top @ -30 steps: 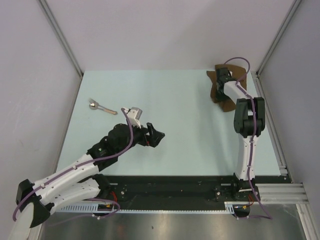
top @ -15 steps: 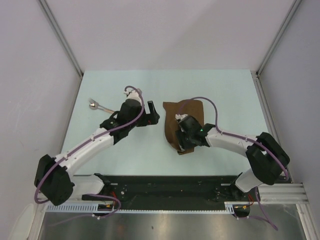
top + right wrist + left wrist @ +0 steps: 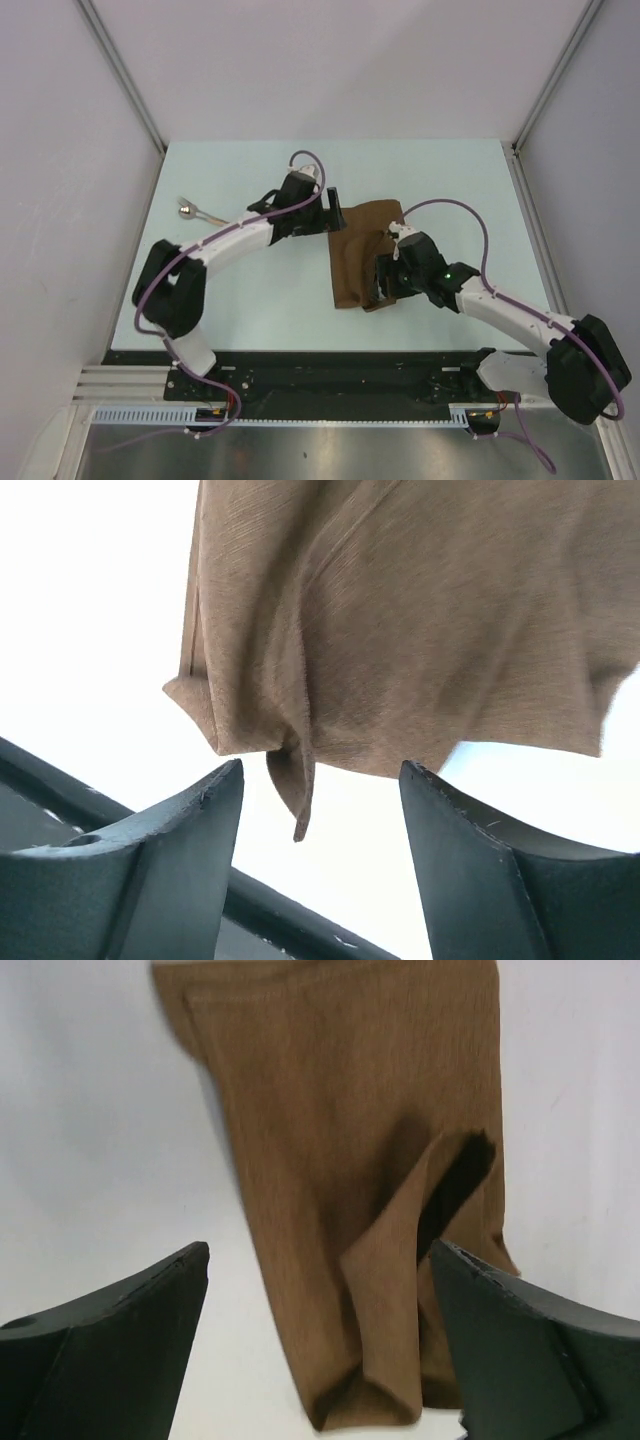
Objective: Fold the napkin into a case and place the utensils inside
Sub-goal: Move the crumpled napkin to the corner of the board, then pick up the crumpled napkin from the center of the board.
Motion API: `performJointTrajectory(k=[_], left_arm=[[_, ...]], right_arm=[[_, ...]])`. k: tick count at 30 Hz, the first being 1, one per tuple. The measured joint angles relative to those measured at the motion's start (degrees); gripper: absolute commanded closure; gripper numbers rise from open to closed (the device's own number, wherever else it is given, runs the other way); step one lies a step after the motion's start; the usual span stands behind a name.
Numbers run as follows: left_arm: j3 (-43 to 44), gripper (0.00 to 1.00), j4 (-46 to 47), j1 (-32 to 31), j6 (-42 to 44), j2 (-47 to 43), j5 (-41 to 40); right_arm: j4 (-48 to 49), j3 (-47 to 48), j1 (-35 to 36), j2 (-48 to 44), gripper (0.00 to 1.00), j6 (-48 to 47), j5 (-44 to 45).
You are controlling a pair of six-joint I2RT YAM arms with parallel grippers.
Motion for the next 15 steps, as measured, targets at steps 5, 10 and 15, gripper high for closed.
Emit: performJointTrajectory(k=[5,10,15], left_arm=[[11.50,0.31,0.00,2.38,1.03,12.72,1.46],[16.02,0.45,0.57,4.02,4.07,21.66,0.76],[16.83,0.60,3.19,3.91,6.10,26.88,1.49]], right_arm=[[1.49,-2.71,-4.66,-4.52,0.39,3.56,-0.79],[3.63,-4.33,-5.99,-3.50,0.43,6.82,-3.13],[7.17,-4.35,-4.96,1.44,0.44,9.49,-5.66]])
